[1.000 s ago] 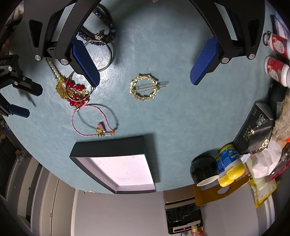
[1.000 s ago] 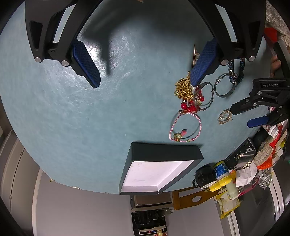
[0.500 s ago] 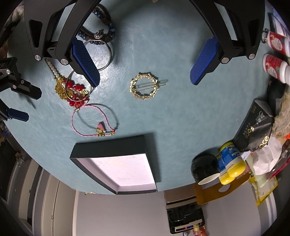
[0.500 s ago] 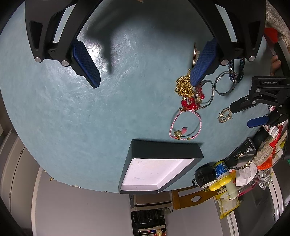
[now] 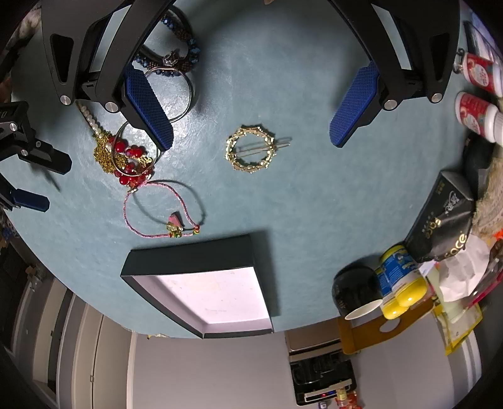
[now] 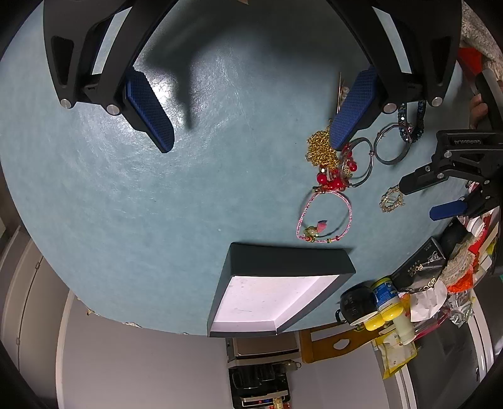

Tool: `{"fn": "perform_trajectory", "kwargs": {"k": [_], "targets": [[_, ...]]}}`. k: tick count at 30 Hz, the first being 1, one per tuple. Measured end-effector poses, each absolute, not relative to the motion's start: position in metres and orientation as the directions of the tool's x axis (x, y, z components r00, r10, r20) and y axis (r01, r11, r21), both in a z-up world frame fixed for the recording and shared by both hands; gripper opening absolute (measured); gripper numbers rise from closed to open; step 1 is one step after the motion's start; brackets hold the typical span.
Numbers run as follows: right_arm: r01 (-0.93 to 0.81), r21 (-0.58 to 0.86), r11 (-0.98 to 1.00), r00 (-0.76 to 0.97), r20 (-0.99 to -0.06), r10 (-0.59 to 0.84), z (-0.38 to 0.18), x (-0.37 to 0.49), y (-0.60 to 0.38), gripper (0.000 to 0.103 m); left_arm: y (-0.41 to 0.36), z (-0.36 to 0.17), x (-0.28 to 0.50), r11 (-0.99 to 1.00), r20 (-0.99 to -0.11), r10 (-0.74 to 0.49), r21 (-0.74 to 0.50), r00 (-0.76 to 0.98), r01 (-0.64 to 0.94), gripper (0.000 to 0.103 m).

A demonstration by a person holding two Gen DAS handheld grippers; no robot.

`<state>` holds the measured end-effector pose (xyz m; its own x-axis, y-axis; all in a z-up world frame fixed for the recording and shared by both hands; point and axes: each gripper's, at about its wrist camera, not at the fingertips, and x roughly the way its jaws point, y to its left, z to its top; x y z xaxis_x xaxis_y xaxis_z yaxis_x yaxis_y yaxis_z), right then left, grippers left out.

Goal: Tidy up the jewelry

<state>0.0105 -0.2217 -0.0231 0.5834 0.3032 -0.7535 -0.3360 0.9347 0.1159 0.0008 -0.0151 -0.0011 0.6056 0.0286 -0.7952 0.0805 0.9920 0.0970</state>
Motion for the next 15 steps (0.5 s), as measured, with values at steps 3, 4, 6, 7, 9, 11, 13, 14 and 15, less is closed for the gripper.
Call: {"fn": "perform_trajectory", "kwargs": {"k": [3,4,6,7,9,11,13,14,15], "targets": [[-0.336,0.116,0.935,0.583,-0.754,0.303,-0.0232,0.0109,-0.2218,0.098,-0.0153,-0.002,0.001,0.992,-0.796,0.028,0.097,0.605,0.081,0.101],[-0.336,0.116,0.935,0.582,-0.755,0.303,-0.0235,0.0112,-0.2216,0.098,-0.0142,-0.0025,0.0013,0.992,-0.797,0.027,0.096,0.604,0.082,0.101],[-0.335,0.116,0.935,0.582,-0.755,0.303,-0.0239,0.0112,-0.2209,0.098,-0.0139,-0.0033,0.0014,0.992,-0.797,0.026,0.094,0.603,0.082,0.101],[-0.335,0.116,0.935,0.581,-0.755,0.302,-0.0238,0.0114,-0.2209,0.098,-0.0139,-0.0035,0.0015,0.992,-0.798,0.026,0.094,0.602,0.082,0.101],[-0.336,0.117,0.935,0.581,-0.755,0.303,-0.0239,0.0113,-0.2212,0.098,-0.0138,-0.004,0.0017,0.992,-0.798,0.027,0.095,0.602,0.082,0.101],[-0.336,0.116,0.935,0.581,-0.756,0.303,-0.0239,0.0114,-0.2212,0.098,-0.0138,-0.004,0.0017,0.992,-0.798,0.025,0.093,0.602,0.082,0.101],[-0.336,0.117,0.934,0.58,-0.756,0.303,-0.024,0.0119,-0.2211,0.098,-0.014,-0.0049,0.0015,0.992,-0.799,0.026,0.094,0.601,0.082,0.101],[-0.336,0.117,0.935,0.58,-0.756,0.303,-0.0241,0.0117,-0.2211,0.098,-0.0136,-0.0053,0.0017,0.992,-0.799,0.025,0.093,0.601,0.082,0.101],[-0.335,0.116,0.935,0.579,-0.757,0.302,-0.0245,0.0117,-0.2209,0.098,-0.0133,-0.0055,0.0016,0.992,-0.799,0.024,0.092,0.601,0.082,0.101]]}}
